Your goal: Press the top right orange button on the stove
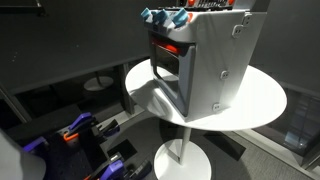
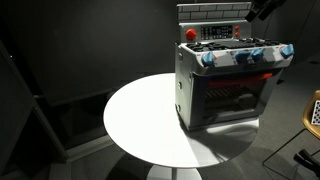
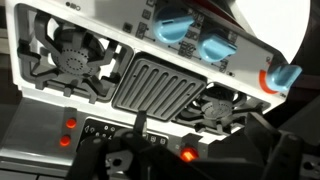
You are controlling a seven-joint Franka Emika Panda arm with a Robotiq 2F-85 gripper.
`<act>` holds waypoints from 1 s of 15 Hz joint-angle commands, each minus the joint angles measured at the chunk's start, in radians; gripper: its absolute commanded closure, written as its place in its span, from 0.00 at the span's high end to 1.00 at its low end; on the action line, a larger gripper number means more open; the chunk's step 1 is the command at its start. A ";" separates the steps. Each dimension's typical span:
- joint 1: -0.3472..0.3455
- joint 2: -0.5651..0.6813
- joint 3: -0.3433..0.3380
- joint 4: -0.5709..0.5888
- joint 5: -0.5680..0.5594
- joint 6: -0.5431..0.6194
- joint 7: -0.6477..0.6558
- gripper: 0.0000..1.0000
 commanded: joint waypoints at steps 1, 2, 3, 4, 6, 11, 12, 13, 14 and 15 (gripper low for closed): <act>-0.038 0.085 -0.015 0.076 -0.045 0.033 0.017 1.00; -0.050 0.102 -0.016 0.088 -0.058 0.042 0.024 1.00; -0.065 0.120 -0.016 0.105 -0.074 0.049 0.035 1.00; -0.084 0.136 -0.012 0.120 -0.100 0.057 0.053 1.00; -0.119 0.160 -0.006 0.148 -0.160 0.059 0.096 1.00; -0.171 0.186 -0.006 0.187 -0.298 0.046 0.213 1.00; -0.178 0.187 -0.008 0.190 -0.317 0.043 0.230 1.00; -0.183 0.189 -0.009 0.192 -0.332 0.042 0.243 1.00; -0.190 0.191 -0.009 0.195 -0.349 0.039 0.259 1.00; -0.192 0.193 -0.010 0.197 -0.357 0.037 0.268 1.00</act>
